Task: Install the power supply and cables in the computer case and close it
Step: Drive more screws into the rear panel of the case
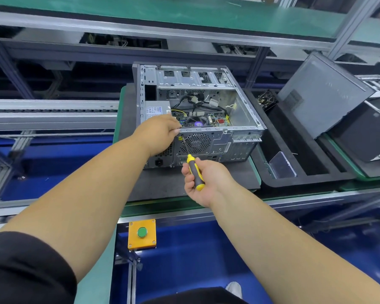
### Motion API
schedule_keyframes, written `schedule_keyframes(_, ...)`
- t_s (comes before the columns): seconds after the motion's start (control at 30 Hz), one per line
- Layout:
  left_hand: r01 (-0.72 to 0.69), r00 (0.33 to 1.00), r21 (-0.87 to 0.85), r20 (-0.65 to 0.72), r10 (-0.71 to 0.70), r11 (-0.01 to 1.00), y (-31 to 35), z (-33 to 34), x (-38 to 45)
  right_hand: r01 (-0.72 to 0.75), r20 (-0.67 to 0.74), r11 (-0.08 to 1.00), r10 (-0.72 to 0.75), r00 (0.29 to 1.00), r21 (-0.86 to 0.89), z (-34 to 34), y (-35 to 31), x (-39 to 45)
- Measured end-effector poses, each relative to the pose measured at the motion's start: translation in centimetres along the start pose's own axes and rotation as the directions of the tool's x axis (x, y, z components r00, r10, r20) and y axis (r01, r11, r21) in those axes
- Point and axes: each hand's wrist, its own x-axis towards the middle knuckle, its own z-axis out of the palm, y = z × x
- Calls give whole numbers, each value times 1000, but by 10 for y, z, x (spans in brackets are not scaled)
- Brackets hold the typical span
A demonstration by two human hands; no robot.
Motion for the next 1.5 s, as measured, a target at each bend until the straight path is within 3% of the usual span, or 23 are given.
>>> schedule_keyframes(0.33, -14, 999, -28, -43, 13, 1000, 2, -1, -1, 62, -11, 996, -61, 998, 63, 11, 10, 3)
schedule_keyframes(0.53, -10, 999, -19, -45, 10, 1000, 2, -1, -1, -30, -46, 998, 28, 999, -58, 12, 8, 7)
schedule_keyframes(0.73, -5, 999, -16, -39, 5, 1000, 1, -1, 0, 30, -16, 998, -29, 999, 55, 11, 10, 6)
schedule_keyframes(0.93, -5, 999, -33, -46, 4, 999, 1, 0, -1, 10, -80, 995, -18, 997, -99, 10, 14, 9)
schedule_keyframes(1.17, -16, 999, -21, -49, 15, 1000, 0, 1, 0, -20, -69, 1000, 21, 997, 10, 10, 11, 9)
schedule_keyframes(1.33, -21, 998, -21, -53, 19, 1000, 0, 1, 0, 33, -102, 993, -45, 994, -113, 9, 12, 8)
schedule_keyframes(1.5, -34, 998, -15, -52, 33, 999, 0, 1, 0, -44, -106, 990, 30, 994, -133, 8, 7, 10)
